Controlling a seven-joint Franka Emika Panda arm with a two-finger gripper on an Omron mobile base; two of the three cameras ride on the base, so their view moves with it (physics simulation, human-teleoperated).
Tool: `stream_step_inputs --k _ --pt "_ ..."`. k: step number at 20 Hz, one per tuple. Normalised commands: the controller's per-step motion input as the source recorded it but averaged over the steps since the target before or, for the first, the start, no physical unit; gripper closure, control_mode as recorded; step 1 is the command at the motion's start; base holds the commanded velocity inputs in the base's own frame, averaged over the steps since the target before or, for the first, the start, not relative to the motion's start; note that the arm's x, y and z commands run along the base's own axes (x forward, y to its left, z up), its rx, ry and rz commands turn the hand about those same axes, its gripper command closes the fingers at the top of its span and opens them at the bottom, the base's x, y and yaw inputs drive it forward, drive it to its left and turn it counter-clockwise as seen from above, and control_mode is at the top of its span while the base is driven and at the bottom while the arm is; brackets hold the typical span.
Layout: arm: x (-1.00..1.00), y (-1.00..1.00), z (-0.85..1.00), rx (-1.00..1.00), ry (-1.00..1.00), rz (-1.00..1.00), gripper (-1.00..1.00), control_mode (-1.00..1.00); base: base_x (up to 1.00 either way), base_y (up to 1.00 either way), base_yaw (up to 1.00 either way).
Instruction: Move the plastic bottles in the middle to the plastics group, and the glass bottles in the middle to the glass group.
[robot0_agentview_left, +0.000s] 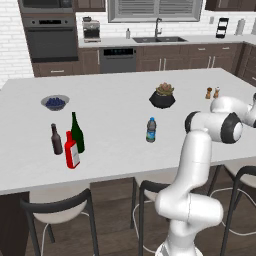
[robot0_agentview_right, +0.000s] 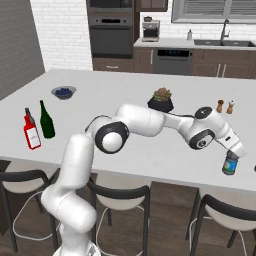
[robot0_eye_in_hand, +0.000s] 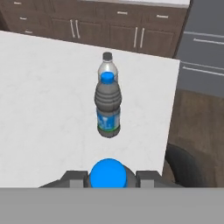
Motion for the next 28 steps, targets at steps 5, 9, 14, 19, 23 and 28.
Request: stream_step_inputs --k 5,9,14,19,23,28 --pt "0.00 -0.41 -0.08 0.00 -0.08 0.00 1.00 -1.00 0.00 0.00 0.00" --pt "0.00 -0.11 -0.27 0.00 -0.06 0.00 1.00 -1.00 0.00 0.00 0.00" --pt "0.03 -0.04 -0.07 0.00 -0.02 0.00 1.00 -1.00 0.00 0.00 0.00" --pt "0.05 0.00 -0.06 0.00 -0.01 0.00 1.00 -1.00 0.00 0.00 0.00" --pt "0.14 -0.11 0.00 -0.01 -0.06 -0.01 1.00 -1.00 0.00 0.00 0.00" --pt "0.33 -0.37 0.00 0.00 0.01 -0.07 1.00 -1.00 0.00 0.00 0.00"
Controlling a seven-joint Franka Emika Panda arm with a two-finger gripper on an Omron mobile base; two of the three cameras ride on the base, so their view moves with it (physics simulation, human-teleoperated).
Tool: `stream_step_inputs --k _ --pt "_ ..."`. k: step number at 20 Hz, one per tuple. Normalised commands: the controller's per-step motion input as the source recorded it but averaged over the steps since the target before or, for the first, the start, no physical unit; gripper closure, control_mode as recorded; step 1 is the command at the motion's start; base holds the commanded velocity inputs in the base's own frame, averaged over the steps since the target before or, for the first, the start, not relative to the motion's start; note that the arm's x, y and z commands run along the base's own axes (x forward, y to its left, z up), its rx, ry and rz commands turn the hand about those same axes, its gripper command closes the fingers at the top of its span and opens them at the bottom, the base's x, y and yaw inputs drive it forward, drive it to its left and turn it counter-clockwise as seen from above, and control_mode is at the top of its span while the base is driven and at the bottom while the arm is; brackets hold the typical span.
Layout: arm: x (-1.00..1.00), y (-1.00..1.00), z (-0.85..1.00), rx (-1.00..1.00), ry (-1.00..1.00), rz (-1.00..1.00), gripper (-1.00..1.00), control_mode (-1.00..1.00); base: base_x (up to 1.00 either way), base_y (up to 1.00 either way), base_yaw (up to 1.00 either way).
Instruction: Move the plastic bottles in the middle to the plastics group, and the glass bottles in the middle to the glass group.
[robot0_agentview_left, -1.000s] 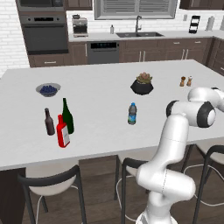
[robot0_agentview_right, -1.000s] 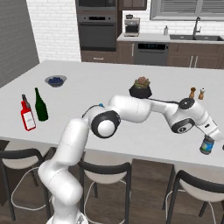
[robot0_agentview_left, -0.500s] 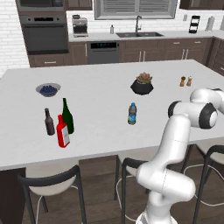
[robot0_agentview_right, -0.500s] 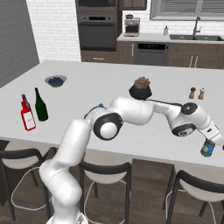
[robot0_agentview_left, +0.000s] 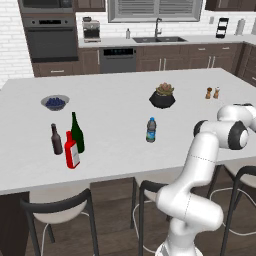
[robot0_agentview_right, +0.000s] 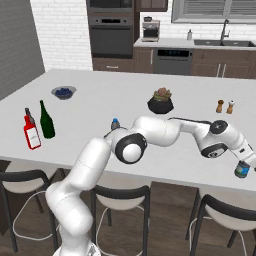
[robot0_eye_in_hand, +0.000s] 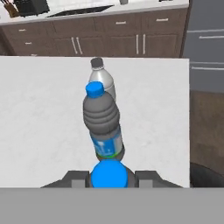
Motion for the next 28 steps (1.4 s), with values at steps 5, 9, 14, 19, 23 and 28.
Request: stream_step_inputs --k 5,9,14,19,23,28 --pt "0.24 -0.16 0.00 0.00 0.03 -0.03 1.00 -1.00 0.00 0.00 0.00" --pt "0.09 0.00 -0.11 0.00 0.04 0.00 1.00 -1.00 0.00 0.00 0.00" --pt "0.00 0.00 -0.25 -0.01 0.00 0.00 1.00 -1.00 0.00 0.00 0.00" --pt "0.00 0.00 -0.08 -0.04 0.00 0.00 1.00 -1.00 0.00 0.00 0.00" --pt "0.00 0.08 -0.06 -0.04 0.00 0.00 1.00 -1.00 0.00 0.00 0.00" --pt "-0.06 0.03 -0.03 -0.01 0.00 0.00 1.00 -1.00 0.00 0.00 0.00"
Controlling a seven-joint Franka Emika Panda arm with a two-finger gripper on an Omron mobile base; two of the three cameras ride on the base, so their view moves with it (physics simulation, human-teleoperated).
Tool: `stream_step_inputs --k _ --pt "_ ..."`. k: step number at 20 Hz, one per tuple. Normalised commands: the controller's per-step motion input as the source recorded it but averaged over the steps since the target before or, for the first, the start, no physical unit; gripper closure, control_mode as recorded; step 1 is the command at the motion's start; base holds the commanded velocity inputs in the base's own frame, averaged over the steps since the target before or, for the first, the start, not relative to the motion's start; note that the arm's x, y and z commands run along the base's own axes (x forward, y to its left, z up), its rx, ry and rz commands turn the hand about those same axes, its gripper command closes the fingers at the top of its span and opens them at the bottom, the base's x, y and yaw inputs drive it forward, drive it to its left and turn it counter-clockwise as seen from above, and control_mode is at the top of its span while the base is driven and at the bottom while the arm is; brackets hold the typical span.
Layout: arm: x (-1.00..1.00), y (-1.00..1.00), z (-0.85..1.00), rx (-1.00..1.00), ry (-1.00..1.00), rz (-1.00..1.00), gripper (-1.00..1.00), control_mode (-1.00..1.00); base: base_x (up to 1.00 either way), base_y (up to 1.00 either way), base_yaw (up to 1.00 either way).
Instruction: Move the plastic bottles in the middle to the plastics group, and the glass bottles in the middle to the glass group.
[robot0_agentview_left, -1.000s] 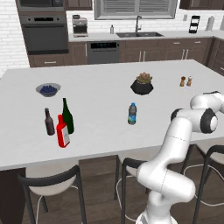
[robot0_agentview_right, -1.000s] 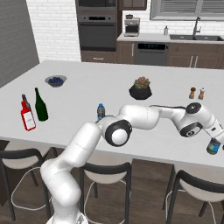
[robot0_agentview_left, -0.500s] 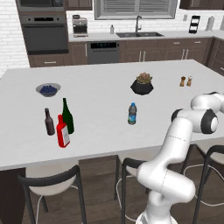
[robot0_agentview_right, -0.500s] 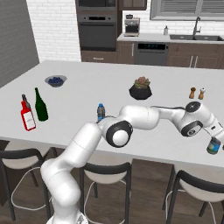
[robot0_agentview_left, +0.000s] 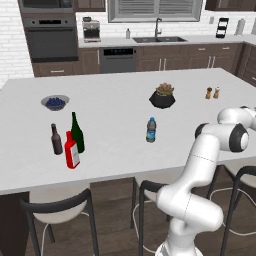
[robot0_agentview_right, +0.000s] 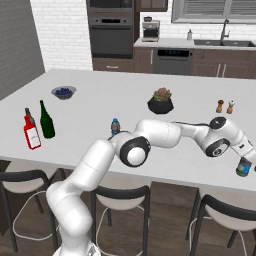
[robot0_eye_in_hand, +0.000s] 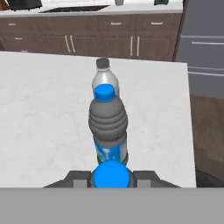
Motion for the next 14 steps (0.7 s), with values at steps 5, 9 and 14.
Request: stream_step_inputs --k 5,9,14 --pt "0.00 0.01 0.00 0.00 0.00 0.00 1.00 -1.00 0.00 0.00 0.00" --pt "0.00 0.00 0.00 0.00 0.00 0.00 1.00 -1.00 0.00 0.00 0.00" --pt "0.00 0.00 0.00 0.00 0.00 0.00 -1.00 -1.00 0.00 0.00 0.00"
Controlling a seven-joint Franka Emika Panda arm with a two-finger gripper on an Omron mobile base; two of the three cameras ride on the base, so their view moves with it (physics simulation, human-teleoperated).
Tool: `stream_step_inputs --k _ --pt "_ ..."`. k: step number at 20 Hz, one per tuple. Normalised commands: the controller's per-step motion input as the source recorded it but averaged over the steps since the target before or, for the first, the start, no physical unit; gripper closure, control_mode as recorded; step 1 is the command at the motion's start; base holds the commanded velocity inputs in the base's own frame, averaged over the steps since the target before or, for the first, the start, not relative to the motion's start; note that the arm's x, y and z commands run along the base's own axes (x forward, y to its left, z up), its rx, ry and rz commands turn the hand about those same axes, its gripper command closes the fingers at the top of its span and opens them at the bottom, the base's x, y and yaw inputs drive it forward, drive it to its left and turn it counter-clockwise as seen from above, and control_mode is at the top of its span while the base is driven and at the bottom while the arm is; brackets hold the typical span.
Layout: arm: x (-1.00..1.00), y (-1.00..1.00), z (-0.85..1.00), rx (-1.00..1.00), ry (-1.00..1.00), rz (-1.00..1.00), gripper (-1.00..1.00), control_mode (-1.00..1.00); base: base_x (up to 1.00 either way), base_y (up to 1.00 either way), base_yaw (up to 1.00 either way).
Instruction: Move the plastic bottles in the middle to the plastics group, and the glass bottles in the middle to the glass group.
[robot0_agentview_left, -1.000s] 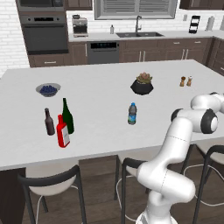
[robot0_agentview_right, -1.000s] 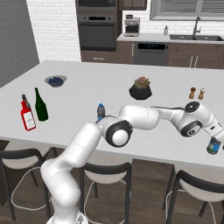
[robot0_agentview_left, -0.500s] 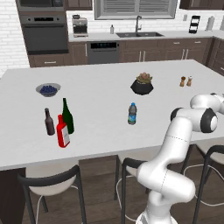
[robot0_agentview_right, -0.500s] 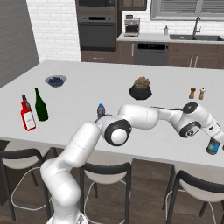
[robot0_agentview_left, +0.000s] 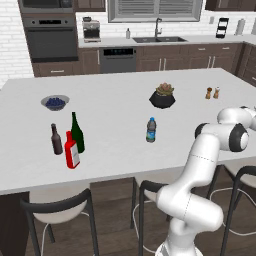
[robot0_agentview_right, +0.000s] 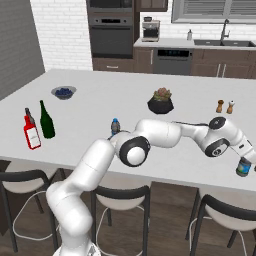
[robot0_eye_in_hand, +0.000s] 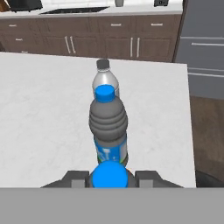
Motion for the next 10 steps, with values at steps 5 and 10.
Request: stream_step_inputs --k 5,10 --pt "0.00 0.00 0.00 0.00 0.00 0.00 -1.00 -1.00 0.00 0.00 0.00" --pt "-0.05 0.00 0.00 0.00 0.00 0.00 -1.00 -1.00 0.00 0.00 0.00"
